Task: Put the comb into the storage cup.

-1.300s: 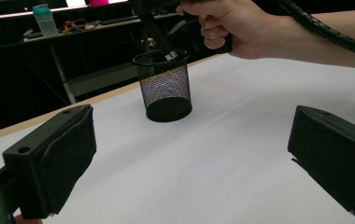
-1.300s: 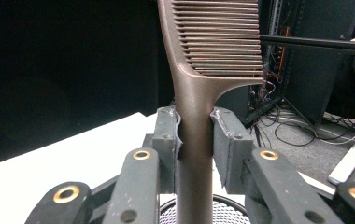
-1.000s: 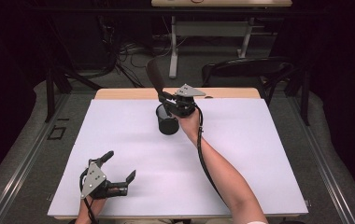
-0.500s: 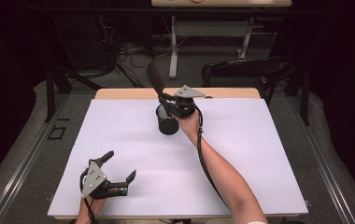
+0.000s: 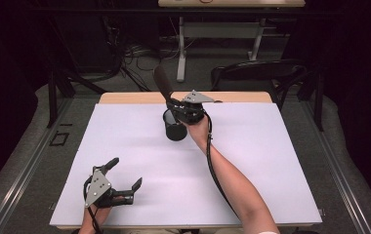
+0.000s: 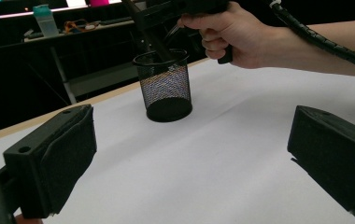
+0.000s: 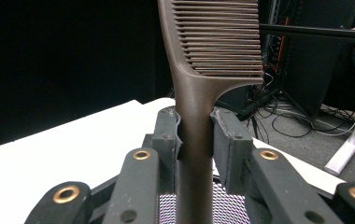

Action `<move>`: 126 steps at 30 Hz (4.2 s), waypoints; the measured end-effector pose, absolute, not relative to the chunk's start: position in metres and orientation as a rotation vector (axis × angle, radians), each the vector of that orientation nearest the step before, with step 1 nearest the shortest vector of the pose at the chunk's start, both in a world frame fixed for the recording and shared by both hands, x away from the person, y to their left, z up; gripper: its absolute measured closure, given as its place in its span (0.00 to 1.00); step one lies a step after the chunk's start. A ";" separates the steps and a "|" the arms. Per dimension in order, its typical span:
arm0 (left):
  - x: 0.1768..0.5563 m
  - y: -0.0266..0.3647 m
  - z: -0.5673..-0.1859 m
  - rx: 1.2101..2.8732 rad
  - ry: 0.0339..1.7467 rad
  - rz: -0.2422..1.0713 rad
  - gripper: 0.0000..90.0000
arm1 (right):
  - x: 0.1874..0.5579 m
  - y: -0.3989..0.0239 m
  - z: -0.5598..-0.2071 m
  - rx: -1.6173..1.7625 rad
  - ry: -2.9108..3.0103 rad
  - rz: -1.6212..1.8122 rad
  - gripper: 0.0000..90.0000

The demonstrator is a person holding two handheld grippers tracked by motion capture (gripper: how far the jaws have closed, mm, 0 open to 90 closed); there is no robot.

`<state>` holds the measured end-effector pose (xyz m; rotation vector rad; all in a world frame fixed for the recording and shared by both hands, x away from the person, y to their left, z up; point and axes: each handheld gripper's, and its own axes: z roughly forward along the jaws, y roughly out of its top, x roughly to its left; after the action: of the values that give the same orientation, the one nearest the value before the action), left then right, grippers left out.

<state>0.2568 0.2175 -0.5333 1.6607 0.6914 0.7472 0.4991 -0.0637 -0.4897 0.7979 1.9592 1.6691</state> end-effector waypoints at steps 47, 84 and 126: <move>0.256 0.217 -0.533 1.662 0.690 0.748 0.01 | 0.496 -0.060 -0.504 0.794 2.005 1.608 0.81; 0.257 0.217 -0.533 1.663 0.689 0.748 0.01 | 0.496 -0.063 -0.515 0.806 2.038 1.545 0.81; 0.257 0.217 -0.533 1.667 0.689 0.751 0.01 | 0.475 -0.082 -0.486 0.799 2.233 1.385 0.25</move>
<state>0.2566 0.2166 -0.5332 1.6667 0.6891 0.7511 0.4754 -0.0820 -0.4859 0.7994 2.2326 1.3846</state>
